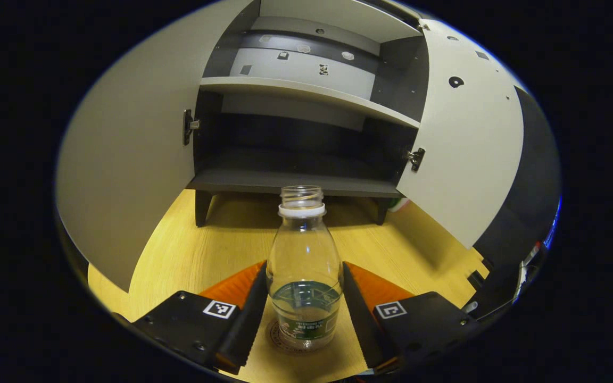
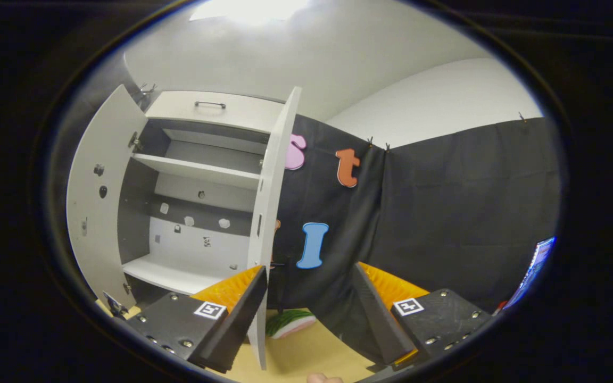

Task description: Grasp the bottle in the cabinet with the left hand and place it on the coaster, then close the right door with the right hand and the left door with the left hand.

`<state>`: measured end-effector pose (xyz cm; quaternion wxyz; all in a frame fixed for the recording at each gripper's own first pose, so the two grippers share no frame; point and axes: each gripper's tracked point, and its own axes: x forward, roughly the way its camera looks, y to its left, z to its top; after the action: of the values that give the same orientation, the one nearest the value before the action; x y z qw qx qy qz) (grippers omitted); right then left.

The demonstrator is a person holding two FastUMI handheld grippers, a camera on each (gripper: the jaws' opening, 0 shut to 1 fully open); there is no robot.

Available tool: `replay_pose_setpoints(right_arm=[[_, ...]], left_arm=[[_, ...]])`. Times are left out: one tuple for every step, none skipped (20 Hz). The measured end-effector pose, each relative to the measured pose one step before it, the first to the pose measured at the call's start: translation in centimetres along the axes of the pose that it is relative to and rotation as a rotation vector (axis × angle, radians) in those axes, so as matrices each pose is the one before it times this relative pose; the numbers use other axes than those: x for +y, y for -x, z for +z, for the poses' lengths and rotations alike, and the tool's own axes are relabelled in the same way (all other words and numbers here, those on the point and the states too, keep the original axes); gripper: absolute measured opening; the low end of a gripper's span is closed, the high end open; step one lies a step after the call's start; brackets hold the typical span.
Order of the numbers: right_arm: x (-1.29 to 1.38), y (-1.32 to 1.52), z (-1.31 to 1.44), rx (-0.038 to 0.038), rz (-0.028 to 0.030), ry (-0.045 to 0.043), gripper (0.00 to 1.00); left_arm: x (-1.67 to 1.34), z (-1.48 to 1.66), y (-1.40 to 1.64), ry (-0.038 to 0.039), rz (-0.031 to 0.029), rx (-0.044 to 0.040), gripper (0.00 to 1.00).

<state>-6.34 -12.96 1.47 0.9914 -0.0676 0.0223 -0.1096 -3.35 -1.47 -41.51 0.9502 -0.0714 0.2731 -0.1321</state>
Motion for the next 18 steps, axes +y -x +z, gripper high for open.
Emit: replay_pose_setpoints(right_arm=[[0.150, -0.012, -0.139, 0.00348, 0.00247, 0.00206, 0.99], [0.174, 0.027, -0.113, 0.00139, 0.00226, 0.00065, 0.99], [0.101, -0.009, -0.089, -0.00042, 0.00225, -0.00171, 0.99], [0.073, -0.015, -0.041, -0.00059, 0.00100, -0.00279, 0.99], [0.144, -0.011, 0.013, 0.00060, 0.00137, -0.00323, 0.99], [0.019, 0.002, -0.078, 0.00144, 0.00003, -0.00294, 0.99], [-0.018, 0.089, -0.081, 0.00003, -0.00006, -0.00279, 0.99], [-0.035, 0.023, -0.050, 0.00024, -0.00091, -0.00232, 0.99], [-0.001, -0.048, -0.024, 0.00144, -0.00091, -0.00252, 0.99], [0.002, -0.028, -0.136, 0.00218, 0.00022, -0.00280, 0.99], [0.004, 0.096, -0.062, 0.00181, 0.00054, -0.00247, 0.99], [-0.020, 0.088, -0.083, 0.00085, 0.00083, -0.00275, 0.99], [0.031, -0.115, -0.066, -0.00037, -0.00018, -0.00383, 0.99], [-0.016, 0.010, -0.064, 0.00114, -0.00020, -0.00423, 0.99], [0.047, -0.012, -0.098, -0.00008, 0.00086, -0.00401, 0.99], [0.012, -0.035, -0.118, 0.00203, 0.00000, -0.00173, 0.99], [0.000, 0.043, -0.176, 0.00312, 0.00194, -0.00170, 0.99], [0.038, -0.009, -0.145, 0.00334, 0.00045, -0.00120, 0.99]], left_arm=[[-0.039, -0.113, 0.358, -0.00472, -0.00203, 0.00853, 0.81], [-0.132, -0.225, 0.357, -0.00280, -0.00218, 0.00558, 0.81], [-0.040, -0.035, 0.245, -0.00461, -0.00273, -0.00025, 0.82], [-0.138, -0.165, 0.197, -0.00336, -0.00486, 0.00380, 0.82], [-0.018, -0.075, 0.228, -0.00208, -0.00137, 0.00178, 0.82], [-0.052, -0.135, 0.203, 0.00228, -0.00138, 0.00308, 0.82], [-0.124, -0.087, 0.301, 0.00675, -0.00145, 0.00529, 0.82], [-0.101, -0.207, 0.101, 0.00653, -0.00078, 0.00109, 0.83], [0.000, -0.058, 0.362, 0.00040, 0.00333, -0.00064, 0.89], [-0.033, -0.046, 0.159, -0.00432, 0.00106, 0.00008, 0.85], [-0.075, -0.070, 0.204, -0.00696, 0.00117, 0.00335, 0.87], [-0.050, 0.065, 0.326, -0.00896, 0.00074, -0.00150, 0.87], [0.027, 0.210, 0.208, -0.00971, 0.00208, -0.00418, 0.88], [-0.005, 0.268, 0.274, -0.00575, -0.00010, -0.00437, 0.87], [0.015, 0.352, 0.274, -0.00231, -0.00013, -0.00794, 0.87], [-0.080, 0.473, 0.212, 0.00172, -0.00244, -0.01039, 0.88], [-0.004, 0.385, 0.141, 0.00235, -0.00383, -0.00871, 0.88], [-0.055, 0.365, 0.023, 0.00050, -0.00505, -0.00751, 0.88]])
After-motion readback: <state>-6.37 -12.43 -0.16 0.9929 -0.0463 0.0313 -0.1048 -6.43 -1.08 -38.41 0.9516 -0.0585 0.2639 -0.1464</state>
